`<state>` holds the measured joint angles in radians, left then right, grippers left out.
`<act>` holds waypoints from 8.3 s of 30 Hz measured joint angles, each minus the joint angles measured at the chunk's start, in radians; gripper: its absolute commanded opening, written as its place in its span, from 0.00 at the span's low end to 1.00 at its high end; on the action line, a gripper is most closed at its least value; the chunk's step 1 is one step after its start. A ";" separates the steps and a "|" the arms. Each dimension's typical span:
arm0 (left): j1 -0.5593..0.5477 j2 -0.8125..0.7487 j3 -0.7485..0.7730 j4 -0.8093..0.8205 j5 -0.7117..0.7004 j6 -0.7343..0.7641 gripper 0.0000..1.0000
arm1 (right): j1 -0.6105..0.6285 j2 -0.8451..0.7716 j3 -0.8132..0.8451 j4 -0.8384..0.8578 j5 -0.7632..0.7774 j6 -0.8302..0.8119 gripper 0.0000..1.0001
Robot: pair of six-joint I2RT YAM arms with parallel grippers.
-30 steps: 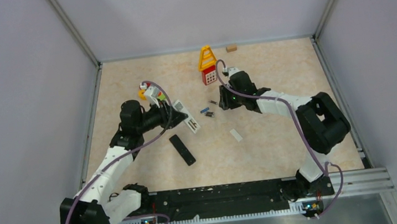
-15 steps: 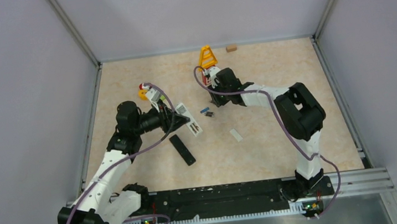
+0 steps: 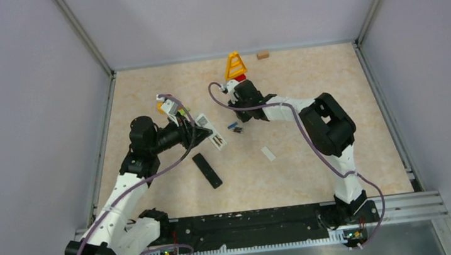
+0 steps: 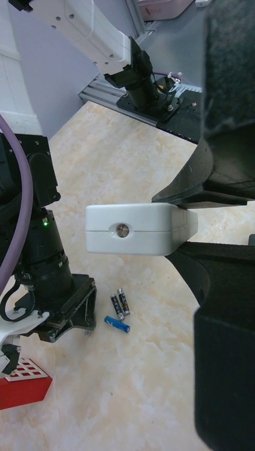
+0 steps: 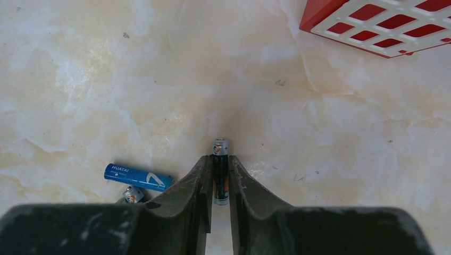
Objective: Load the batteries into the remote control
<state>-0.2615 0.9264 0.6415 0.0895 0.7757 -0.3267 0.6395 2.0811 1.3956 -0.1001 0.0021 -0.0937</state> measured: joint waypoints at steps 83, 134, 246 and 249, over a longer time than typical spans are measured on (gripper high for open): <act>0.006 0.201 0.000 0.600 0.034 -0.821 0.00 | 0.225 -0.861 -0.388 0.172 -0.231 0.354 0.48; 0.006 0.155 -0.024 0.747 -0.029 -0.771 0.00 | 0.145 -0.769 -0.420 0.384 -0.263 1.136 0.54; 0.163 -0.107 -0.069 -0.161 -0.446 -0.377 0.00 | 0.142 -0.002 0.073 -0.202 0.265 0.782 0.62; 0.163 -0.120 -0.072 -0.162 -0.447 -0.377 0.00 | 0.156 0.019 0.098 -0.209 0.303 0.774 0.55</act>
<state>-0.0986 0.8066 0.5694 -0.0723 0.3286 -0.7040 0.7952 2.1006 1.4933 -0.3088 0.3054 0.6800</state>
